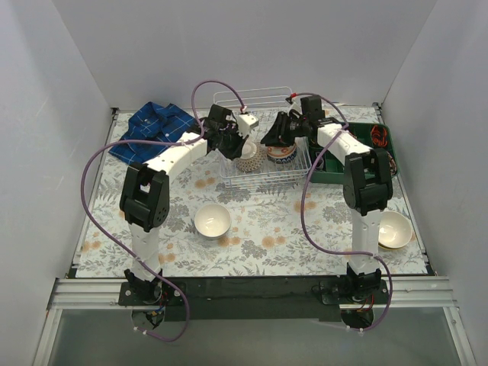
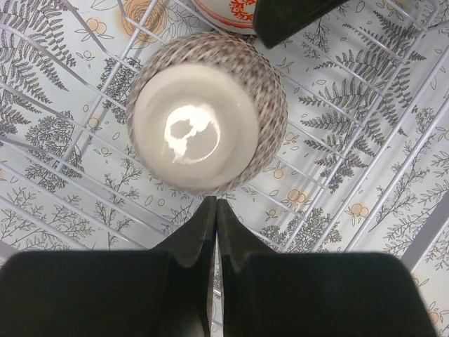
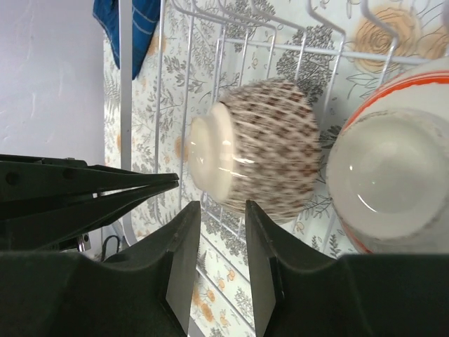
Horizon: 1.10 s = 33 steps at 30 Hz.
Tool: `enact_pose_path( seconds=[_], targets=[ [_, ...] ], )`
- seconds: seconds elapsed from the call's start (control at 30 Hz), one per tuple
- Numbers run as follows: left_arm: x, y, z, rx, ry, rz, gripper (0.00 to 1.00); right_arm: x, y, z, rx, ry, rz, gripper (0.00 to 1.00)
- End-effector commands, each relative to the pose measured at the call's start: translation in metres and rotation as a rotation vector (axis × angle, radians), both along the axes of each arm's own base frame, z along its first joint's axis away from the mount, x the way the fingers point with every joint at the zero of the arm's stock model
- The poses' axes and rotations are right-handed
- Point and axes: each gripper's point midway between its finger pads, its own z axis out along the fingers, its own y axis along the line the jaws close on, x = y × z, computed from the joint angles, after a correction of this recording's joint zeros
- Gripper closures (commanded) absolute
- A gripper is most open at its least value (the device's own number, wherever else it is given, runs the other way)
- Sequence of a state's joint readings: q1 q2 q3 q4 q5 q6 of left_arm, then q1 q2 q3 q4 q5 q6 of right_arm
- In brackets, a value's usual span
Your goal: Load the bowls into the dish rack
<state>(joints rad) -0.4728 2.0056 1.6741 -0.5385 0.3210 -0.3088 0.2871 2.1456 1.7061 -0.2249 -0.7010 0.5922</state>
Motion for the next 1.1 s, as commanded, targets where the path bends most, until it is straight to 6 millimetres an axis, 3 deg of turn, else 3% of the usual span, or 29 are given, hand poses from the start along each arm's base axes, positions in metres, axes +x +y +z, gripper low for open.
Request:
enact_pose_path(
  seconds=[0.0, 0.3, 0.4, 0.5, 0.53, 0.63, 0.77, 0.83, 0.9, 1.07],
  targets=[
    [0.001, -0.001, 0.033, -0.051, -0.070, 0.026, 1.00, 0.009, -0.014, 0.027, -0.068, -0.111, -0.026, 0.59],
    [0.003, -0.001, 0.039, -0.084, -0.087, 0.066, 1.00, 0.002, -0.017, 0.037, -0.076, -0.175, 0.016, 0.60],
    [0.008, 0.002, 0.061, -0.098, -0.137, 0.094, 1.00, -0.005, -0.018, 0.048, -0.095, -0.277, 0.098, 0.73],
    [0.018, 0.009, 0.085, -0.102, -0.198, 0.145, 1.00, -0.012, -0.022, 0.046, -0.162, -0.343, 0.156, 0.90],
    [0.022, 0.016, 0.095, -0.100, -0.221, 0.187, 1.00, -0.013, -0.023, 0.045, -0.176, -0.359, 0.174, 0.98],
    [0.032, 0.041, 0.114, -0.082, -0.280, 0.310, 1.00, -0.018, -0.017, 0.039, -0.227, -0.423, 0.264, 0.99],
    [0.029, 0.069, 0.115, -0.058, -0.292, 0.424, 1.00, -0.031, -0.001, 0.030, -0.287, -0.494, 0.397, 0.99],
    [0.023, 0.077, 0.108, -0.046, -0.283, 0.449, 1.00, -0.037, 0.008, 0.027, -0.315, -0.521, 0.447, 0.99],
    [0.020, 0.085, 0.115, -0.045, -0.297, 0.475, 1.00, -0.041, 0.014, 0.021, -0.323, -0.518, 0.469, 0.99],
    [0.018, 0.106, 0.118, -0.029, -0.320, 0.522, 1.00, -0.043, 0.009, 0.001, -0.411, -0.522, 0.504, 0.99]
  ],
)
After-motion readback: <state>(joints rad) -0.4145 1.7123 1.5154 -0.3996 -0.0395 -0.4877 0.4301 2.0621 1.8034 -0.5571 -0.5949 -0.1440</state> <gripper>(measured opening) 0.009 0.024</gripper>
